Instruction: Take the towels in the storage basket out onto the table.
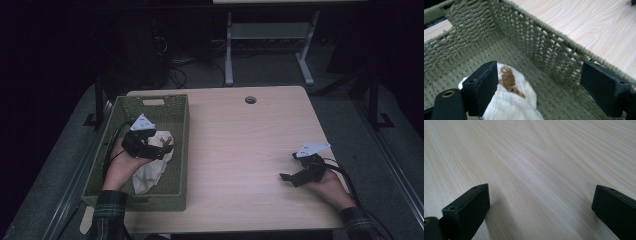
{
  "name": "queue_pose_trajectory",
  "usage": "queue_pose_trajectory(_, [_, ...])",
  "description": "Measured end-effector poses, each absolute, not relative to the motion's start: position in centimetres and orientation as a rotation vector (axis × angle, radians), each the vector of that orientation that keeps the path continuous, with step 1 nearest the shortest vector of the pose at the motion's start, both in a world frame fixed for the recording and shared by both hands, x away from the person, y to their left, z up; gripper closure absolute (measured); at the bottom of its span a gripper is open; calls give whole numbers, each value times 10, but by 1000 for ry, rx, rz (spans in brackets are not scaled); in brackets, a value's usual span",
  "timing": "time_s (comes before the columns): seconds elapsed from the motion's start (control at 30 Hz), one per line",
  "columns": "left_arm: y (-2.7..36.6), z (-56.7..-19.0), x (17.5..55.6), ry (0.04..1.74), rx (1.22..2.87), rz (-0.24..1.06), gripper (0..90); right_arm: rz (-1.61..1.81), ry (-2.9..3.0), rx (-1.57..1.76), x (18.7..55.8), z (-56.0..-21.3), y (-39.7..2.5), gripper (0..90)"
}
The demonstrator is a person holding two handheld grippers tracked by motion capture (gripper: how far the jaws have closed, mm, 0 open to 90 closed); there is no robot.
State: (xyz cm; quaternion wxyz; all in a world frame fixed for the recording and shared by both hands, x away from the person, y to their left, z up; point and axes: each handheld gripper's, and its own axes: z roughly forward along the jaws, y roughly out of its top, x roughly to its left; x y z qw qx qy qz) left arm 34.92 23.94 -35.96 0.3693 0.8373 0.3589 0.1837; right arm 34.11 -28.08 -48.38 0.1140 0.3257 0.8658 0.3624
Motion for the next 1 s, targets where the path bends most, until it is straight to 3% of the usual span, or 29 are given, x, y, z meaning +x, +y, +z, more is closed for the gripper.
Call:
queue_pose_trajectory(0.8, [261, -400, 358, 1082, 2210, 465, 143, 1062, 2539, 955, 341, -484, -281, 13])
queue_pose_trajectory(1.0, [261, -412, 362, 1154, 2298, 466, 143, 1063, 2538, 955, 341, -484, -281, 13])
